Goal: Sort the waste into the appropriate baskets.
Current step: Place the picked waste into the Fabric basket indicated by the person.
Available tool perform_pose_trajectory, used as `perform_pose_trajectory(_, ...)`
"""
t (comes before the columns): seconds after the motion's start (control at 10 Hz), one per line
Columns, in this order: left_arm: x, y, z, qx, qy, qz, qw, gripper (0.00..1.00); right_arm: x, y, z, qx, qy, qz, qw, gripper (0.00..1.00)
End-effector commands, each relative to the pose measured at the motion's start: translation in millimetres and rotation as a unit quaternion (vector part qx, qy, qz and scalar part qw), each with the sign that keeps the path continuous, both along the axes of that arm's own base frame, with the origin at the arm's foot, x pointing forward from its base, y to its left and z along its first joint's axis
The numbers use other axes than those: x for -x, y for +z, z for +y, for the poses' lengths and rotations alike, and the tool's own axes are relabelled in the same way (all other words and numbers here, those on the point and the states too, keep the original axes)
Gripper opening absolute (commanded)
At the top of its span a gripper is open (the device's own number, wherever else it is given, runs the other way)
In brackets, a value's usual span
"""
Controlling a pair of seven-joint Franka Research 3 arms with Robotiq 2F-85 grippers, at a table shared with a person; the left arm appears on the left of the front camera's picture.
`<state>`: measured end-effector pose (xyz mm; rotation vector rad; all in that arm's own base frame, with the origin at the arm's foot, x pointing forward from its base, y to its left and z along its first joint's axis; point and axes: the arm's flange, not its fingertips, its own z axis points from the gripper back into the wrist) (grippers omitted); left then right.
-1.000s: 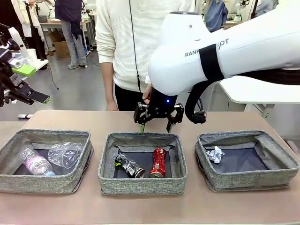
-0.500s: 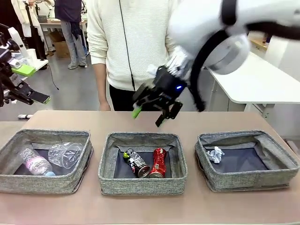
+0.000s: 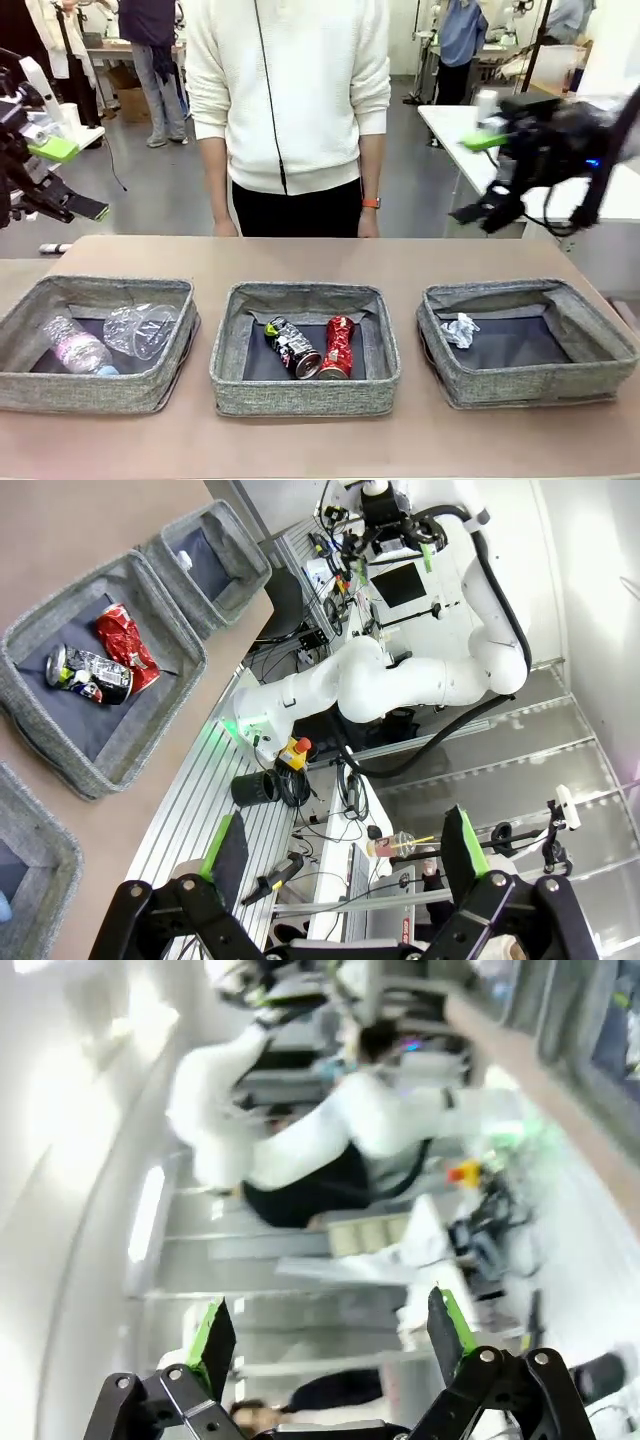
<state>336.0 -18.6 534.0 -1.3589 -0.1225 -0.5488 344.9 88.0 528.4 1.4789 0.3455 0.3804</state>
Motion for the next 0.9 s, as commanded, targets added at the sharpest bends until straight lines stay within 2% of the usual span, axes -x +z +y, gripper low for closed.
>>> perform_pose_trajectory(0.0, 0.1, 1.9, -1.0, 0.014, -0.003, -0.009, 1.0, 1.0, -9.0, -12.7, -38.9, -0.021, -0.046, 0.044, 0.998, 1.0)
perform_pose_trajectory(0.1, 0.1, 1.9, -1.0, 0.014, -0.003, -0.009, 1.0, 1.0, 0.0, 0.0, 0.0, 0.0, 0.0, 0.0, 1.0, 1.0)
perform_pose_trajectory(0.8, 0.1, 1.9, -1.0, 0.014, -0.003, -0.009, 1.0, 1.0, 0.0, 0.0, 0.0, 0.0, 0.0, 0.0, 1.0, 1.0)
